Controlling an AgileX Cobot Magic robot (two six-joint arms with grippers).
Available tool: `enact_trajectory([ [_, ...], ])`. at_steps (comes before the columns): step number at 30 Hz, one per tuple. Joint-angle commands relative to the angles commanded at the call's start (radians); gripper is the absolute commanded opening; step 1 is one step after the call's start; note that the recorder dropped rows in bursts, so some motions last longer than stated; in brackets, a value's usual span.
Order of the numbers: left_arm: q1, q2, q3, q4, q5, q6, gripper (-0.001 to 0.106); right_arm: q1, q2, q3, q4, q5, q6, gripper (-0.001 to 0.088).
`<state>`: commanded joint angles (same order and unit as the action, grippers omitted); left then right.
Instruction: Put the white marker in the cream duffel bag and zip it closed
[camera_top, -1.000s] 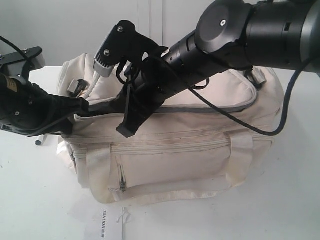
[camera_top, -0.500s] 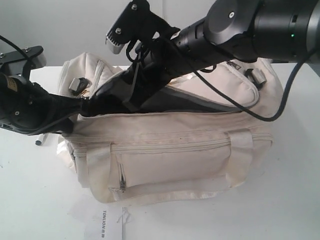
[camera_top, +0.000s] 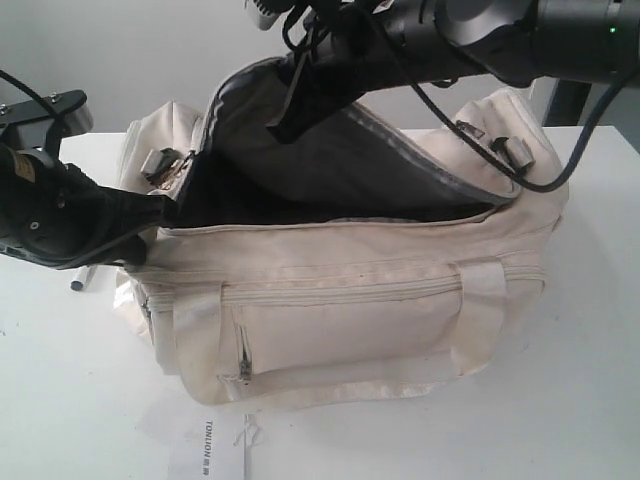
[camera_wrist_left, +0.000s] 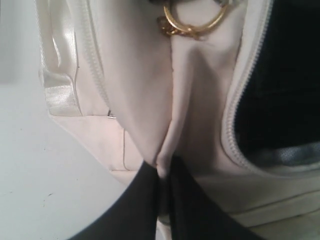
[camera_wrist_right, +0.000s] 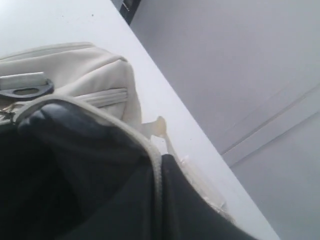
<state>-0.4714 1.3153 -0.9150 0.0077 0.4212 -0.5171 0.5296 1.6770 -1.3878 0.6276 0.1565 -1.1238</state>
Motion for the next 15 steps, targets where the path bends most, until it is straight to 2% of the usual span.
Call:
enact_trajectory([
  [15, 0.000, 0.000, 0.000, 0.000, 0.006, 0.000, 0.001, -0.002, 0.000, 0.000, 0.002, -0.369, 0.006, 0.0000],
])
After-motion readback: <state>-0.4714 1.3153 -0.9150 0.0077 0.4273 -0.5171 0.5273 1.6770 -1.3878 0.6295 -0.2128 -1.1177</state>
